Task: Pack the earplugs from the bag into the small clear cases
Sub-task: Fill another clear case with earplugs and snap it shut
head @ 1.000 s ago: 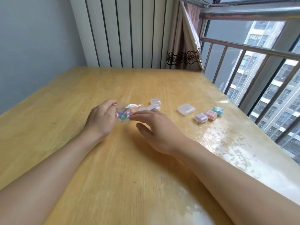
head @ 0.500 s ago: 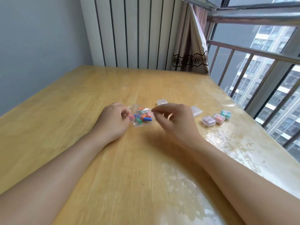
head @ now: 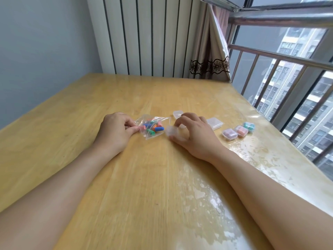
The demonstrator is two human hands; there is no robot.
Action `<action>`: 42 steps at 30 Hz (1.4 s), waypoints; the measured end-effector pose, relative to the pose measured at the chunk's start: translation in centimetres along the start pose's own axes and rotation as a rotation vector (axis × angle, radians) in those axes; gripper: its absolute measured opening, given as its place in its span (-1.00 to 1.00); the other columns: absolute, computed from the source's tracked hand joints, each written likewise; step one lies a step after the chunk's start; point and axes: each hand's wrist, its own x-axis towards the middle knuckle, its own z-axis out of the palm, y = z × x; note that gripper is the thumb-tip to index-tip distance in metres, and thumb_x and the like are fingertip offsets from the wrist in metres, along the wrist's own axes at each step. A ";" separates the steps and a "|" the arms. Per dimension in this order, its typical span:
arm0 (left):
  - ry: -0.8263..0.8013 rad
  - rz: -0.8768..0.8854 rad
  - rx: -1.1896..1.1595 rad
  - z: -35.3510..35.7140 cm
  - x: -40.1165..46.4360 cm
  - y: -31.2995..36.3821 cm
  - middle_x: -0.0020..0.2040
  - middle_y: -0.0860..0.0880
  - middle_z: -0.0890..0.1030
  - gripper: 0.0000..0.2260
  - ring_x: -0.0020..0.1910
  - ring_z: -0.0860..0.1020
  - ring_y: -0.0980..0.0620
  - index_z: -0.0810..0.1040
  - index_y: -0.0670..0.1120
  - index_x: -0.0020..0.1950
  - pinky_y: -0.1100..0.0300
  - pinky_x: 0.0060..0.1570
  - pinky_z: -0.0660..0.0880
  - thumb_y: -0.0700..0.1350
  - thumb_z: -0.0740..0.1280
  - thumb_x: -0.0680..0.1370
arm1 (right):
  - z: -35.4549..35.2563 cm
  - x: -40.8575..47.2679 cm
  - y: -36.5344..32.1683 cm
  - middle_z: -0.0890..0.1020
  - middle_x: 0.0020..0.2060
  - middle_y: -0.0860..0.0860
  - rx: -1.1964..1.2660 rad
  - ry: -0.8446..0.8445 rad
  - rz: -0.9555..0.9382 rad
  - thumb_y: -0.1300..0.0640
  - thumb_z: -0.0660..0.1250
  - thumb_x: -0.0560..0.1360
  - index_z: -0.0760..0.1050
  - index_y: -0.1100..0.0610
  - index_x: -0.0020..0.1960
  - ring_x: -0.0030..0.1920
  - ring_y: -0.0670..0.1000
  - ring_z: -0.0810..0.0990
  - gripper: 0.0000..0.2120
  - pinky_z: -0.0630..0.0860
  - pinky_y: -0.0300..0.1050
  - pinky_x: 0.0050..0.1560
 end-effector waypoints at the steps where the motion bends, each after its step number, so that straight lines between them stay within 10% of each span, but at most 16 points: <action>1: 0.000 0.004 0.016 0.0 0.1 -0.1 -0.11 -0.06 0.65 -0.85 -0.12 0.62 -0.05 0.70 -0.17 -0.18 0.05 -0.03 0.57 -0.09 0.55 0.45 | 0.0 0.0 0.0 0.47 0.33 -0.08 0.015 0.009 -0.013 -0.21 0.39 0.50 0.52 -0.03 0.17 0.26 0.08 0.40 -0.66 0.39 0.00 0.26; 9: 0.174 0.140 -0.119 -0.7 -0.6 1.6 -0.10 0.02 0.60 -0.83 -0.22 0.54 0.01 0.67 -0.04 0.05 0.19 -0.19 0.55 -0.14 0.47 0.46 | -1.5 -0.9 -1.2 0.63 0.00 -0.10 0.484 0.274 -0.118 0.03 0.51 0.48 0.53 0.09 0.10 0.01 -0.09 0.57 -0.72 0.42 -0.32 -0.15; 14: -0.273 0.099 -0.806 -0.6 -3.3 4.9 -0.04 -0.11 0.68 -0.66 -0.18 0.64 -0.02 0.64 -0.12 0.19 0.19 -0.23 0.58 -0.10 0.51 0.44 | -0.9 -1.9 -3.1 0.65 -0.02 -0.03 0.576 0.270 -0.304 0.14 0.53 0.48 0.53 0.14 0.14 0.01 0.01 0.61 -0.70 0.54 -0.08 -0.09; 24: -0.012 0.196 -0.666 0.8 -3.5 4.5 -0.01 -0.07 0.74 -0.71 -0.09 0.72 -0.09 0.71 -0.08 0.14 -0.08 -0.01 0.66 -0.11 0.53 0.43 | -1.0 -2.1 -3.4 0.72 -0.03 0.07 1.036 0.179 -0.069 0.19 0.51 0.48 0.59 0.18 0.22 -0.03 0.11 0.72 -0.67 0.66 0.12 0.05; 30: 0.059 0.338 -0.510 0.8 -3.5 4.5 -0.13 -0.04 0.73 -0.78 -0.15 0.68 -0.10 0.74 -0.04 0.09 -0.08 -0.13 0.61 -0.05 0.54 0.46 | -1.1 -2.2 -4.4 0.70 0.01 0.26 1.327 0.026 0.113 0.12 0.42 0.57 0.63 0.31 0.13 -0.07 0.05 0.69 -0.74 0.63 -0.11 0.00; 34: -0.005 0.289 -0.511 1.0 -3.6 4.5 -0.20 -0.08 0.68 -0.88 -0.28 0.62 -0.13 0.72 0.00 -0.08 -0.08 -0.29 0.58 0.01 0.51 0.47 | -1.1 -2.2 -4.5 0.63 -0.24 0.17 1.296 -0.035 0.193 0.03 0.32 0.62 0.63 0.30 -0.02 -0.28 -0.02 0.63 -0.68 0.64 -0.17 -0.15; 42: -0.034 0.212 -0.415 0.9 -3.7 4.5 -0.33 -0.16 0.65 -0.93 -0.47 0.55 -0.07 0.71 -0.09 -0.13 0.02 -0.44 0.53 -0.12 0.47 0.53 | -0.5 -2.5 -5.1 0.73 -0.11 0.12 0.987 0.132 -0.004 0.11 0.50 0.51 0.62 0.15 0.06 -0.12 0.12 0.70 -0.82 0.67 0.00 -0.13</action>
